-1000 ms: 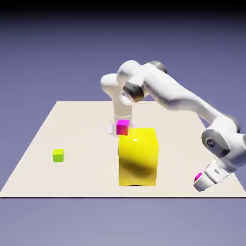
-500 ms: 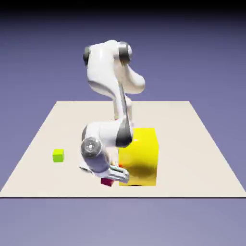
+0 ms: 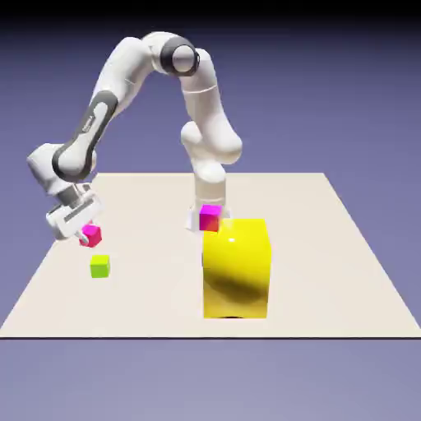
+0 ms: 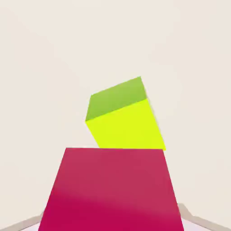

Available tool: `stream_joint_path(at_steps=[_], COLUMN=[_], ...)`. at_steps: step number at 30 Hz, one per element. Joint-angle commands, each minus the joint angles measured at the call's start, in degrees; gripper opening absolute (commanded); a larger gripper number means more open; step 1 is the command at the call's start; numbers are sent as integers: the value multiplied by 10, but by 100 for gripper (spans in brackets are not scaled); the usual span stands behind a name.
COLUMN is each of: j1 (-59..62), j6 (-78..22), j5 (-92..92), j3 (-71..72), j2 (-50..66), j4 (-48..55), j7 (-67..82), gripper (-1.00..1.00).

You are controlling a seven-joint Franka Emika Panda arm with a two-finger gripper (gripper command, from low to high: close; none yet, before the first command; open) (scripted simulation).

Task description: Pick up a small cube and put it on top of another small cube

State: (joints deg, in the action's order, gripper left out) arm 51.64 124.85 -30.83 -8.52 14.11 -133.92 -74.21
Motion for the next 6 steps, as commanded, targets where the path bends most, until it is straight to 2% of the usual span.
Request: stream_joint_path(at_steps=[1, 3, 4, 6], j1=[-2, -4, -4, -3], j6=[25, 60, 60, 36], j5=[-15, -39, -39, -22], j3=[8, 20, 20, 12], j2=[20, 50, 50, 29], j4=[-6, -15, -15, -9], j7=[11, 28, 28, 16], gripper=[-100, -100, 100, 100])
